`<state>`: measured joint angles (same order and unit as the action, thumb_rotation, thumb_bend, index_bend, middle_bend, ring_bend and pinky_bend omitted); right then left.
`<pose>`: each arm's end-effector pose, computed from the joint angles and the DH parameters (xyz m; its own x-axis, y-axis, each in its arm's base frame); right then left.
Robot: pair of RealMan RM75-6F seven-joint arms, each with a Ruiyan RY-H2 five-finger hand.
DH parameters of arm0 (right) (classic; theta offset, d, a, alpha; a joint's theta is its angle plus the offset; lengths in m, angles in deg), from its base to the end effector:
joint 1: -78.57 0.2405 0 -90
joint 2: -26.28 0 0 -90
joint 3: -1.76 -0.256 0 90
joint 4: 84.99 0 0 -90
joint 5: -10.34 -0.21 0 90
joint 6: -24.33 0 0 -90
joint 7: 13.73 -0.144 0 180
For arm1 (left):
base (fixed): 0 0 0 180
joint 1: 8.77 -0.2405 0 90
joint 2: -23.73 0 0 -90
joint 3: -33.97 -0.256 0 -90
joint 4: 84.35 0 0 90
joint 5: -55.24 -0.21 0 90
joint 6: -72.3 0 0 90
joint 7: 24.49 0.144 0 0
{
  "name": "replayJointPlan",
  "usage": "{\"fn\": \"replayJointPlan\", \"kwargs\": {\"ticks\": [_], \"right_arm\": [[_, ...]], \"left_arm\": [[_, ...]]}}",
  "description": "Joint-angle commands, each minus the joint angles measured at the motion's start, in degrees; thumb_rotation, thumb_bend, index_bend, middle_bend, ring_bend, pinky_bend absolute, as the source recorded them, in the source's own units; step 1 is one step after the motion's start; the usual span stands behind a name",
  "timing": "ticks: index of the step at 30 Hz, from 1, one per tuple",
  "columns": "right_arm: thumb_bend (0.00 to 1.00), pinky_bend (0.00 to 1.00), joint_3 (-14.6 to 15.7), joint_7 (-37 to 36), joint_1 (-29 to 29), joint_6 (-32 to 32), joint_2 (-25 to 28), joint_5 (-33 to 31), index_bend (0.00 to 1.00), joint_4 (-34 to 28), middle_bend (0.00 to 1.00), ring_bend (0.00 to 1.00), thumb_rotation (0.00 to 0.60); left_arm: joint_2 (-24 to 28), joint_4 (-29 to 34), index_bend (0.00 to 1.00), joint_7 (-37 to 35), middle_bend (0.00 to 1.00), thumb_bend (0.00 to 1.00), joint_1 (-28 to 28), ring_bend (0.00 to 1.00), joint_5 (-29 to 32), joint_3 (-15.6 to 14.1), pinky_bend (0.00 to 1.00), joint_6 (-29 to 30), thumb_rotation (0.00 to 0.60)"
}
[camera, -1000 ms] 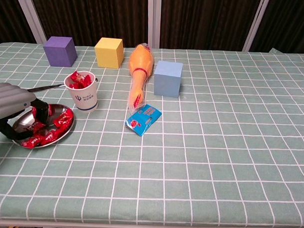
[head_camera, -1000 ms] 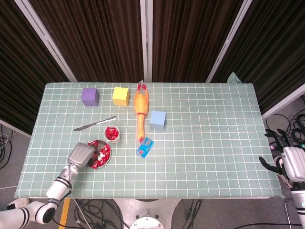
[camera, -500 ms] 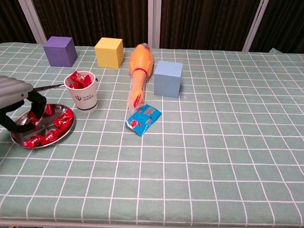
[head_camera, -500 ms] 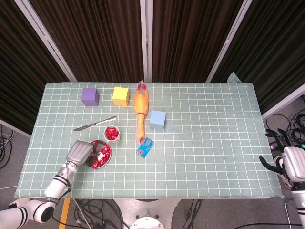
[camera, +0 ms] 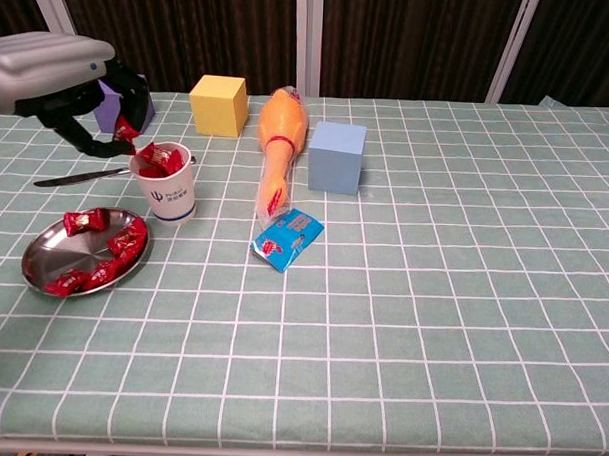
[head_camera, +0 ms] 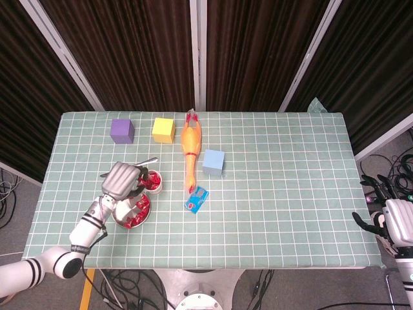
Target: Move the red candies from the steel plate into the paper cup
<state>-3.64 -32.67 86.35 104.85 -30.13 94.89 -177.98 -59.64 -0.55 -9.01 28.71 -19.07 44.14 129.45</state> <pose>-0.3108 -0.2068 0.1998 0.1916 -0.0118 0.9814 -0.9812 -0.0253 0.1913 -0.1754 0.3419 0.0212 0.4998 0.1542 0.8523 0.8189 -0.4047 -0.4070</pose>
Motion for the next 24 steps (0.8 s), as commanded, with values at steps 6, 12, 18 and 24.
{"fn": "replayJointPlan", "kwargs": {"ticks": [6, 12, 18, 24], "right_arm": [[0.19, 0.43, -0.1, -0.2, 0.0, -0.3, 0.0, -0.5, 0.12, 0.4, 0.24, 0.07, 0.600], [0.20, 0.43, -0.1, -0.5, 0.0, -0.5, -0.1, -0.5, 0.12, 0.6, 0.24, 0.07, 0.600], [0.20, 0.43, -0.2, -0.6, 0.0, -0.4, 0.0, -0.5, 0.12, 0.7, 0.24, 0.07, 0.600], [0.20, 0.43, -0.2, -0.6, 0.1, -0.5, -0.1, -0.3, 0.12, 0.6, 0.24, 0.07, 0.600]], "left_arm": [[-2.6, -2.0, 0.62, 3.5, 0.64, 0.43, 2.7, 0.90, 2.7, 0.3, 1.00, -2.4, 0.600], [-3.3, -1.7, 0.56, 5.4, 0.56, 0.42, 2.8, 0.89, 3.1, -0.5, 1.00, -1.6, 0.600], [-3.2, -1.8, 0.45, 6.7, 0.50, 0.42, 2.9, 0.89, 4.1, -1.2, 1.00, -1.6, 0.600], [-1.9, -0.1, 0.40, 7.8, 0.45, 0.41, 1.8, 0.88, 4.1, -1.8, 1.00, 0.6, 0.600]]}}
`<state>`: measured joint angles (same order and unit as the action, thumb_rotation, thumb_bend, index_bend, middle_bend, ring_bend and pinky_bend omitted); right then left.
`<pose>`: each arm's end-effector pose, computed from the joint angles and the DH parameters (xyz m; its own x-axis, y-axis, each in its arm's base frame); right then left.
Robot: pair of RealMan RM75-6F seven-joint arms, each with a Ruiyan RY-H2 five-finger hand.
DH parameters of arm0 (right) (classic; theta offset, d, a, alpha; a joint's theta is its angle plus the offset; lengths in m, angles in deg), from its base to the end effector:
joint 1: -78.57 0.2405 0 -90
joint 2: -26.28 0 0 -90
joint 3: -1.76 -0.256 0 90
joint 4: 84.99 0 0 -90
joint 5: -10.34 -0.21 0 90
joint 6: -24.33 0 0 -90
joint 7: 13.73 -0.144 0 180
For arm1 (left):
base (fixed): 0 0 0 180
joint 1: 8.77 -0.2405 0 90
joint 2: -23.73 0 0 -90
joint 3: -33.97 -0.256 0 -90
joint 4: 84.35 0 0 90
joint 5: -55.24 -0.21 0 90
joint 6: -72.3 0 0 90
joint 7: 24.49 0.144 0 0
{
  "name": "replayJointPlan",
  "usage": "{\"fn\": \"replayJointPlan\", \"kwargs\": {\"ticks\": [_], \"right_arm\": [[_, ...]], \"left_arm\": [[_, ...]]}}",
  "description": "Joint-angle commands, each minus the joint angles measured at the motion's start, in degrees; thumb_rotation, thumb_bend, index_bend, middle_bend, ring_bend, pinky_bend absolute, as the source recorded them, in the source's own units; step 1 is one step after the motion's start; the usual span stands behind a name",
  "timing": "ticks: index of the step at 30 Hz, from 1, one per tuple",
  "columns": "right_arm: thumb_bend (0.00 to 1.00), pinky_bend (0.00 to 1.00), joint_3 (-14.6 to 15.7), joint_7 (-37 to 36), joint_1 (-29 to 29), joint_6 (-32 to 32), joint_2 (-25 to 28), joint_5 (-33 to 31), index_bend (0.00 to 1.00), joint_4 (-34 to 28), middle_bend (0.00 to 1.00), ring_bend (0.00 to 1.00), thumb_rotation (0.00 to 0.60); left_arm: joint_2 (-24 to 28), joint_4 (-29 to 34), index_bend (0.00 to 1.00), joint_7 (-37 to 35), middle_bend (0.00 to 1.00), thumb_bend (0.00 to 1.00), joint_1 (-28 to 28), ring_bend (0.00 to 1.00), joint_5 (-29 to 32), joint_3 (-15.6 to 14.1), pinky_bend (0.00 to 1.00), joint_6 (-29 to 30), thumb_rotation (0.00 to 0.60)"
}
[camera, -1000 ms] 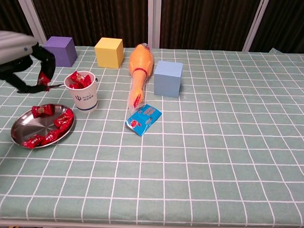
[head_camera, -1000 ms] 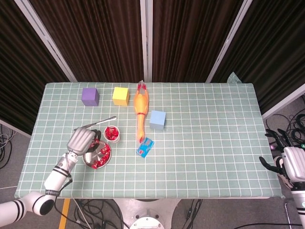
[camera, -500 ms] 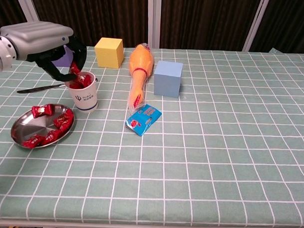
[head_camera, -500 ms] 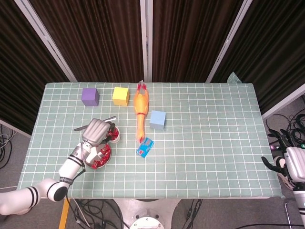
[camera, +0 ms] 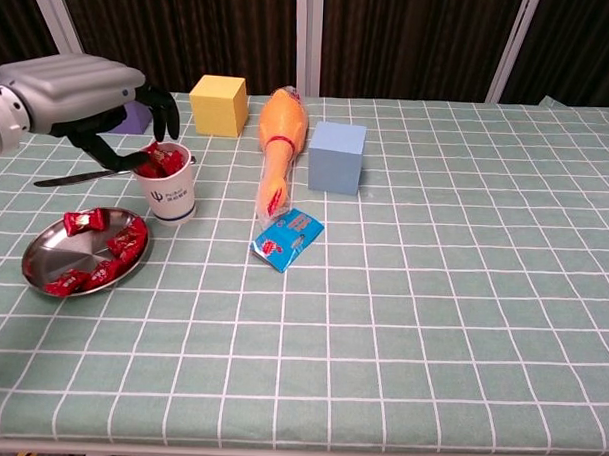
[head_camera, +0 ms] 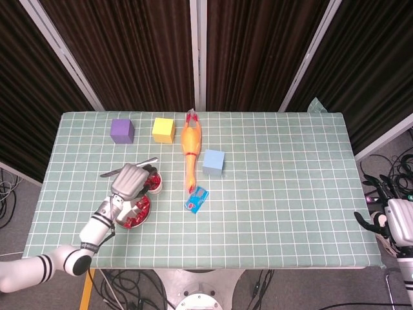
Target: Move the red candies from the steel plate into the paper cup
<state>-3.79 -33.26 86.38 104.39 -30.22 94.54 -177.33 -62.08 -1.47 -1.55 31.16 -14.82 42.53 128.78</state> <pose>-0.3138 -0.2078 0.2005 0.1897 -0.0135 0.9817 -0.9817 -0.0171 0.1895 -0.1704 0.3429 0.0032 0.5825 0.1571 0.7975 0.7713 -0.4164 -0.4814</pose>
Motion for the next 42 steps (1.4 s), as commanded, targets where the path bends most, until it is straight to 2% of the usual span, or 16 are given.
{"fn": "replayJointPlan", "kwargs": {"ticks": [1, 6, 11, 17, 29, 42], "right_arm": [[0.19, 0.43, 0.0, 0.0, 0.1, 0.0, 0.0, 0.2, 0.12, 0.0, 0.24, 0.07, 0.600], [0.19, 0.43, 0.0, 0.0, 0.0, 0.3, 0.1, 0.4, 0.12, -0.1, 0.24, 0.07, 0.600], [0.20, 0.43, 0.1, -0.1, -0.1, 0.4, 0.2, 0.5, 0.12, -0.1, 0.24, 0.07, 0.600], [0.20, 0.43, 0.1, 0.2, 0.1, 0.4, 0.1, 0.9, 0.12, -0.4, 0.24, 0.07, 0.600], [0.20, 0.43, 0.1, 0.9, -0.1, 0.6, 0.4, 0.6, 0.12, -1.1, 0.24, 0.07, 0.600], [0.20, 0.43, 0.1, 1.2, -0.1, 0.4, 0.4, 0.4, 0.12, -1.3, 0.24, 0.07, 0.600]], "left_arm": [[0.9, 1.3, 0.39, 0.0, 0.45, 0.41, -1.0, 0.88, -0.3, -0.2, 1.00, 1.9, 0.600], [3.8, 3.6, 0.39, -3.0, 0.45, 0.40, -4.7, 0.88, -1.5, -1.4, 1.00, 6.6, 0.600], [5.6, 2.9, 0.39, -6.4, 0.46, 0.39, -8.6, 0.88, -1.2, -3.5, 1.00, 8.8, 0.600], [4.0, -0.7, 0.41, -8.4, 0.47, 0.39, -9.9, 0.88, 0.1, -4.9, 1.00, 6.5, 0.600], [-2.4, -8.2, 0.45, -6.2, 0.49, 0.38, -8.4, 0.88, 2.1, -5.4, 1.00, 0.8, 0.600], [-3.0, -8.2, 0.45, -4.5, 0.49, 0.38, -8.4, 0.88, 2.0, -6.2, 1.00, -0.9, 0.600]]}}
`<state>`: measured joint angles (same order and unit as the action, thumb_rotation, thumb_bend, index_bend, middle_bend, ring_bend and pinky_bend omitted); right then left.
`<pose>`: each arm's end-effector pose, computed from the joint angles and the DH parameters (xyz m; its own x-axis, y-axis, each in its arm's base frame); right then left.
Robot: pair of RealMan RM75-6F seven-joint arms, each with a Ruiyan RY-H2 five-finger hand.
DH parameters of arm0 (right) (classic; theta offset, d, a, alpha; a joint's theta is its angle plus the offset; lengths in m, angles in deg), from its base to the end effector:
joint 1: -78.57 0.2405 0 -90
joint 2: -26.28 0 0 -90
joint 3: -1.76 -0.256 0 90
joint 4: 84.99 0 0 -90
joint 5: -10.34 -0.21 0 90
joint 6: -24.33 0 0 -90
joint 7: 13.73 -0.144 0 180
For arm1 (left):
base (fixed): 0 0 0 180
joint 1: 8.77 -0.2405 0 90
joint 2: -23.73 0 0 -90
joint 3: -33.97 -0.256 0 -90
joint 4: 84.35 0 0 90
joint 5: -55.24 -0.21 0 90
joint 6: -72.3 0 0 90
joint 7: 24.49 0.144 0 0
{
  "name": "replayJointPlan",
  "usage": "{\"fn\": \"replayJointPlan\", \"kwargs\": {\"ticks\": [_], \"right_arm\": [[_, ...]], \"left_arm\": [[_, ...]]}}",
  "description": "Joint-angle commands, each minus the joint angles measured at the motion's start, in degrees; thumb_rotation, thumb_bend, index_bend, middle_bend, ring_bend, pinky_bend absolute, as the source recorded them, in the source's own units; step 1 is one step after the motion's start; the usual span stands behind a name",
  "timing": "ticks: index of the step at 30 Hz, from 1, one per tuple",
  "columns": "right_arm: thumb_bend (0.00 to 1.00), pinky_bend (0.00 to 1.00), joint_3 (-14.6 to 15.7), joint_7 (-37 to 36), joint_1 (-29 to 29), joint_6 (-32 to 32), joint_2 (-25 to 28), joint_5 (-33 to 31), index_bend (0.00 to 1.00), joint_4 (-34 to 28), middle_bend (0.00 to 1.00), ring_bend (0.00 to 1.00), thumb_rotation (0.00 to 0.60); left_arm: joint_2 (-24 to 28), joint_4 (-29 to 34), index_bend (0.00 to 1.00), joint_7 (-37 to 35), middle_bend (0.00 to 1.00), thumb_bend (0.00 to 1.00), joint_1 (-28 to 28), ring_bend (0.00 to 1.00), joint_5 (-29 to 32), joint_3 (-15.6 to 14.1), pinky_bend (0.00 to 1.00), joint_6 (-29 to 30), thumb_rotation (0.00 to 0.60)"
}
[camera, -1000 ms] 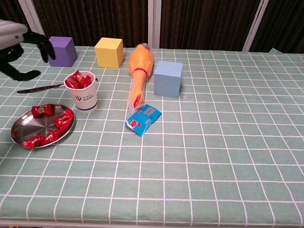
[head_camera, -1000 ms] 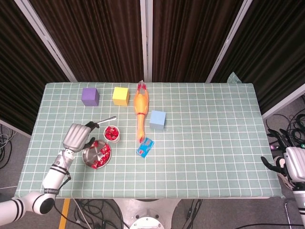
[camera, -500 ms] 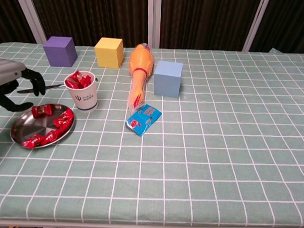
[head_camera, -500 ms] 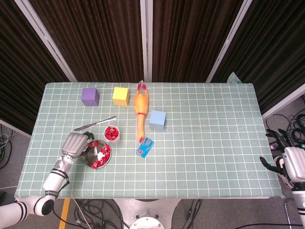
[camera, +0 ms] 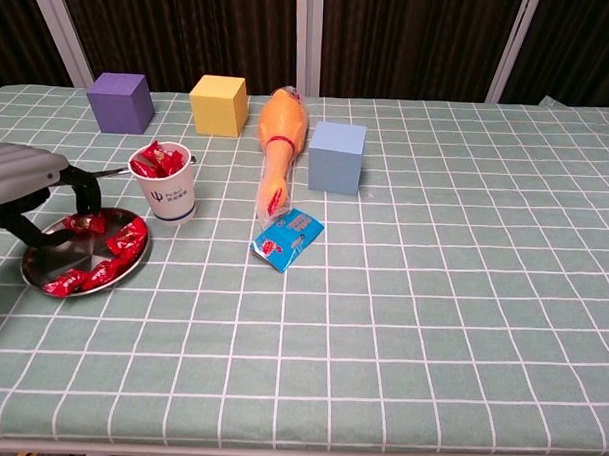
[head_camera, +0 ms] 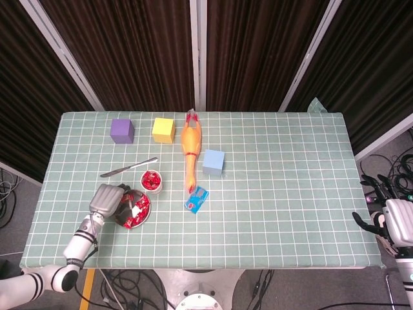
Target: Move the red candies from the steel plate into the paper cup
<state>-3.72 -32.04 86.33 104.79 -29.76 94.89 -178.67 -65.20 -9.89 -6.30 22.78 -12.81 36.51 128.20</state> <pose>-0.3087 -0.2067 0.2004 0.1970 -0.0125 0.9803 -0.9801 -0.0265 0.1966 -0.2612 0.3040 -0.0154 0.5681 0.3289 0.7543 0.8226 -0.2529 -0.5093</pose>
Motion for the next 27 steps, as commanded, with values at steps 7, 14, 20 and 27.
{"fn": "replayJointPlan", "kwargs": {"ticks": [7, 14, 20, 27], "right_arm": [[0.19, 0.43, 0.0, 0.1, 0.1, -0.1, 0.0, 0.0, 0.12, 0.0, 0.24, 0.07, 0.600], [0.20, 0.43, 0.0, 0.1, 0.0, -0.2, 0.0, -0.2, 0.12, 0.0, 0.24, 0.07, 0.600], [0.20, 0.43, -0.1, 0.0, 0.0, -0.1, 0.1, -0.3, 0.12, 0.1, 0.24, 0.07, 0.600], [0.19, 0.43, -0.1, 0.0, 0.1, -0.3, 0.1, -0.3, 0.12, 0.0, 0.24, 0.07, 0.600]], "left_arm": [[0.0, 0.3, 0.46, 0.7, 0.49, 0.39, -0.1, 0.88, -0.1, -0.3, 1.00, -0.5, 0.600], [-1.3, -1.3, 0.46, 1.0, 0.49, 0.38, 0.3, 0.88, 0.1, 0.4, 1.00, -0.8, 0.600], [-2.1, -2.7, 0.47, 1.4, 0.51, 0.38, 0.7, 0.88, 0.6, 0.6, 1.00, -1.7, 0.600], [-3.2, -4.6, 0.53, 1.5, 0.56, 0.38, 0.1, 0.88, -0.5, 0.1, 1.00, -0.7, 0.600]]}}
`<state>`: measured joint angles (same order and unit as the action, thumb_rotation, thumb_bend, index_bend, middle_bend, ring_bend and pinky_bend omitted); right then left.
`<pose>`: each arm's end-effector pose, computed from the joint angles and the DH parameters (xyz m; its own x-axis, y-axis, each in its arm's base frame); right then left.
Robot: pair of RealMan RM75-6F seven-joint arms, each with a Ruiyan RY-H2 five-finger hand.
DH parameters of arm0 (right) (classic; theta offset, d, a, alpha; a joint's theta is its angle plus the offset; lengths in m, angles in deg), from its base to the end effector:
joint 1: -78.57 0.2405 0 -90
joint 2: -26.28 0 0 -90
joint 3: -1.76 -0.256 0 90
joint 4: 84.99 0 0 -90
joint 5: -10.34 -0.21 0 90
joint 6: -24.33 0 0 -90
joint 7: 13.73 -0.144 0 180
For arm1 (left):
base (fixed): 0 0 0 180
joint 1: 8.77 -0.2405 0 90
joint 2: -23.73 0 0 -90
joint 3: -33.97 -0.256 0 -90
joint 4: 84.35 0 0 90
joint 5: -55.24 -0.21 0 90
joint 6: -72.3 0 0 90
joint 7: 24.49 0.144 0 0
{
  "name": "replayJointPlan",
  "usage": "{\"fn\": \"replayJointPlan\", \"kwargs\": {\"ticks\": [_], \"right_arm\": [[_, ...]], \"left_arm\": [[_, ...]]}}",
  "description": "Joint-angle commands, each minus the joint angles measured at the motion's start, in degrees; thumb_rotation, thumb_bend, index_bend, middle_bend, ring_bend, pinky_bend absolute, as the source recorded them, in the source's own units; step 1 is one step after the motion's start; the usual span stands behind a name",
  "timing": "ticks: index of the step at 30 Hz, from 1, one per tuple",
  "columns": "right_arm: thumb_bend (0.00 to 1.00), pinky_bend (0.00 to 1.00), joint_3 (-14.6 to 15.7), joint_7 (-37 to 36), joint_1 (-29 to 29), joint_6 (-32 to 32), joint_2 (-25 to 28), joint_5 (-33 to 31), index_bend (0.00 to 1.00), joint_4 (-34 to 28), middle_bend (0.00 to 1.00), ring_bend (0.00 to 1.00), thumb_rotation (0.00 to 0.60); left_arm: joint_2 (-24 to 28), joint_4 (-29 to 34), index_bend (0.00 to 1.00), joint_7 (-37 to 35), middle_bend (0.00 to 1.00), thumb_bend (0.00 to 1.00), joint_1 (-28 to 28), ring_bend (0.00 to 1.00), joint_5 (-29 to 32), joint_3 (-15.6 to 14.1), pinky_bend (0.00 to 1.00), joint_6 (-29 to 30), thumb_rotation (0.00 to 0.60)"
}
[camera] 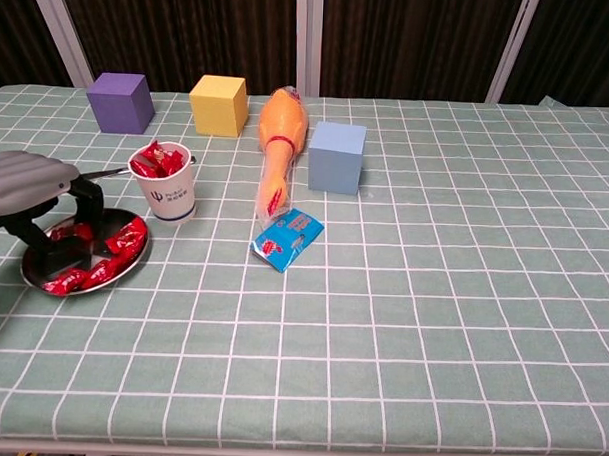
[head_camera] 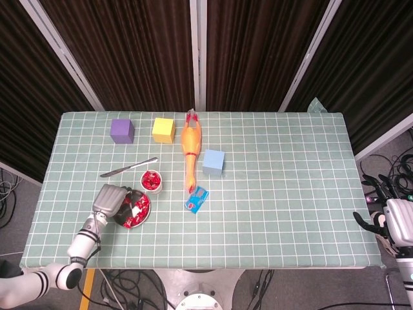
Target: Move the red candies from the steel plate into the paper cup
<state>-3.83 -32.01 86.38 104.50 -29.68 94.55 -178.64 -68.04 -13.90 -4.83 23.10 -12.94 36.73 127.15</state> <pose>-0.3095 -0.2074 0.2010 0.1983 -0.0133 0.9801 -0.9800 -0.0209 0.1980 -0.2645 0.3078 -0.0274 0.6024 0.3255 0.7288 0.7980 -0.2633 -0.5420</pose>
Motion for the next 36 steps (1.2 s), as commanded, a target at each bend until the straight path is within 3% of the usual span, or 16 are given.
{"fn": "replayJointPlan", "kwargs": {"ticks": [1, 10, 16, 20, 27, 36], "right_arm": [[0.20, 0.43, 0.0, 0.1, 0.0, 0.0, 0.0, 0.0, 0.12, 0.0, 0.24, 0.07, 0.600], [0.20, 0.43, 0.0, 0.5, -0.1, 0.4, 0.3, 0.2, 0.12, -0.6, 0.24, 0.07, 0.600], [0.19, 0.43, 0.1, 0.3, -0.2, 0.6, 0.3, 0.4, 0.12, -0.6, 0.24, 0.07, 0.600], [0.19, 0.43, 0.1, 0.1, -0.2, 0.5, 0.2, 0.4, 0.12, -0.4, 0.24, 0.07, 0.600], [0.19, 0.43, 0.1, -0.4, -0.2, 0.4, 0.0, 0.4, 0.12, 0.1, 0.24, 0.07, 0.600], [0.20, 0.43, 0.0, -1.0, -0.3, 0.1, -0.2, -0.2, 0.12, 0.8, 0.24, 0.07, 0.600]], "left_arm": [[-0.5, -0.7, 0.54, -0.1, 0.57, 0.38, -0.3, 0.88, -0.4, -0.2, 1.00, 0.4, 0.600], [-1.0, -2.6, 0.64, -1.0, 0.71, 0.40, -0.8, 0.89, -1.6, -0.4, 1.00, 0.9, 0.600], [0.6, -0.7, 0.67, -3.7, 0.74, 0.42, -1.5, 0.90, -3.2, 0.2, 1.00, 2.8, 0.600], [3.6, 3.9, 0.67, -5.7, 0.74, 0.42, -1.1, 0.90, -4.5, 1.9, 1.00, 4.5, 0.600], [8.4, 11.5, 0.67, -6.9, 0.73, 0.42, 2.8, 0.90, -4.6, 7.6, 1.00, 4.1, 0.600], [5.9, 11.3, 0.67, -3.4, 0.72, 0.41, 8.8, 0.90, -1.5, 10.0, 1.00, -1.2, 0.600]]}}
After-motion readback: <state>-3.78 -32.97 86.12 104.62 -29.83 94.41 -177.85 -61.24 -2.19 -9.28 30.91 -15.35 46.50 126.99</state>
